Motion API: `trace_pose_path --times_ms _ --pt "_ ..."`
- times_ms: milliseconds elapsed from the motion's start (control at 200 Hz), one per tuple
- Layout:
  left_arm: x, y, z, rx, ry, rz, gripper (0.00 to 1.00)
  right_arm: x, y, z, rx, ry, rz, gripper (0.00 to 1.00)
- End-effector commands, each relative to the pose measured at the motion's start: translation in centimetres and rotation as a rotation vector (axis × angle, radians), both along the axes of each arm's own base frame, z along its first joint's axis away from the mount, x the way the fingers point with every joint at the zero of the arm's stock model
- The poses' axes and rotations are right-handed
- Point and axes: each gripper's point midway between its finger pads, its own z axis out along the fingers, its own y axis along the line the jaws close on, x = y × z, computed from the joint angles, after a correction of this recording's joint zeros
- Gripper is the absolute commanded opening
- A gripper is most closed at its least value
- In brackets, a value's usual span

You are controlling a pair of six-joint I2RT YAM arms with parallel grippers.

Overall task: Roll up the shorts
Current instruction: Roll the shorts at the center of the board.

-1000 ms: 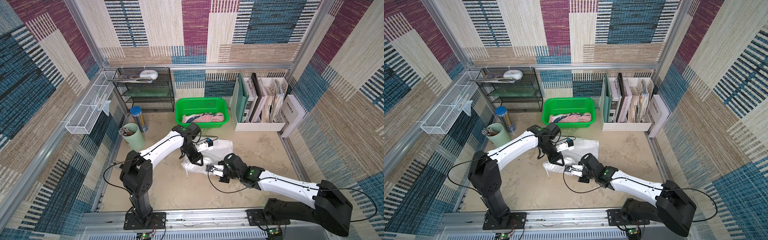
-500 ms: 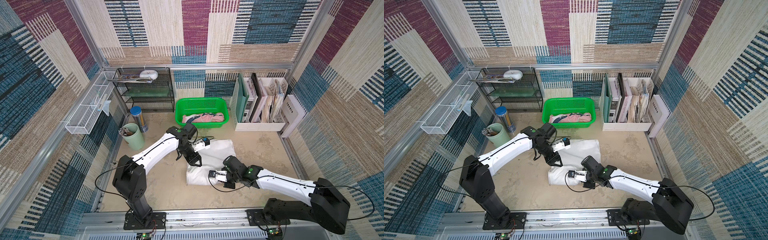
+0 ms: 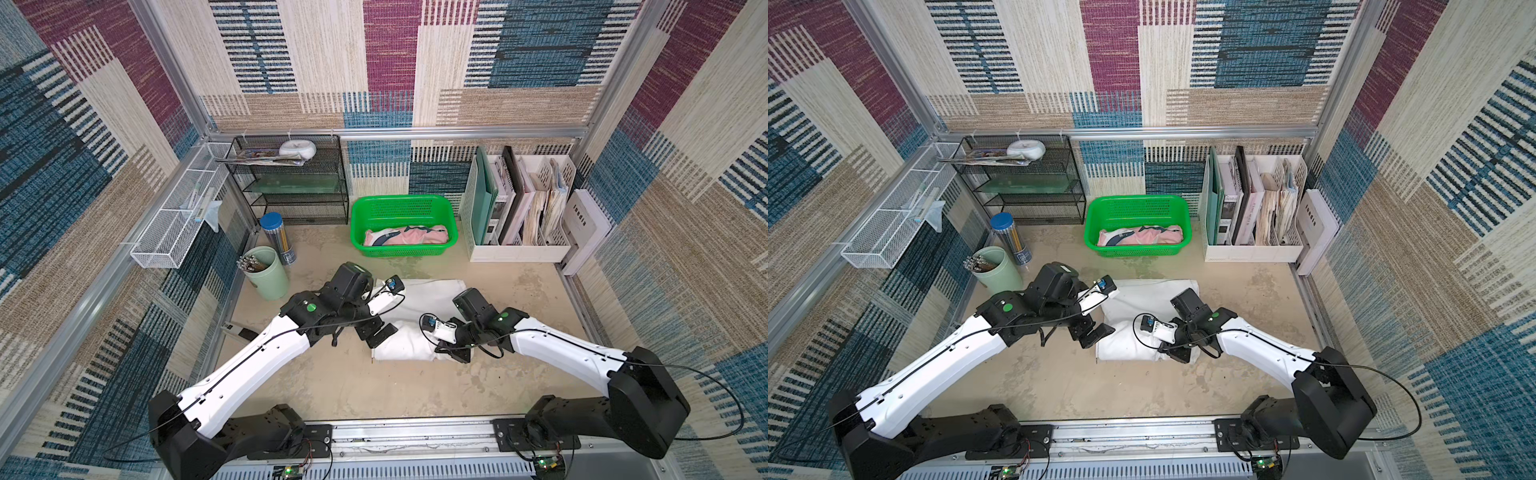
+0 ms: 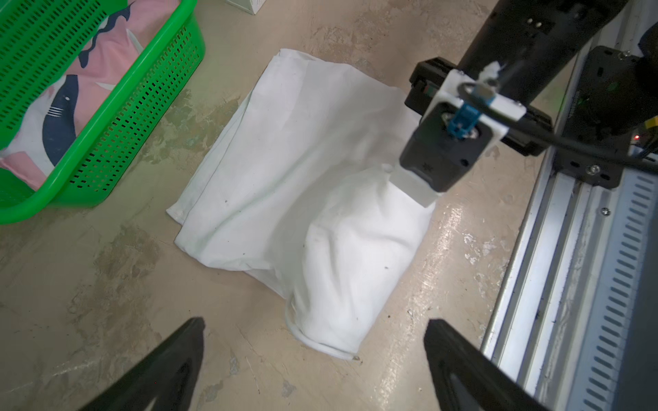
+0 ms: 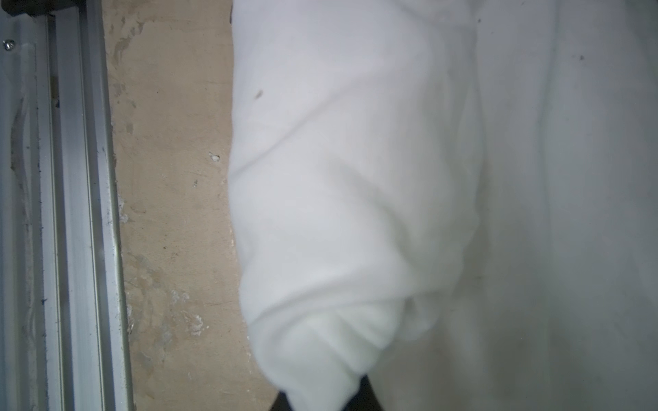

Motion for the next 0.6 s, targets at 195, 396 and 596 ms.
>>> trace_pose_path --times_ms 195,396,596 --pt "-1.5 -2.4 -2.8 0.149 -0.275 -0.105 1.00 -0.3 0.6 -0.1 0.015 0.236 -0.052 0.00" --pt "-2.4 -3.6 -7.4 0.326 -0.362 -0.206 1.00 0.2 0.4 -1.5 -0.022 0.365 -0.100 0.00" --pt "-1.7 -5.0 -9.7 0.368 -0.437 -0.232 1.00 0.2 0.3 -2.3 -0.020 0.444 -0.110 0.00"
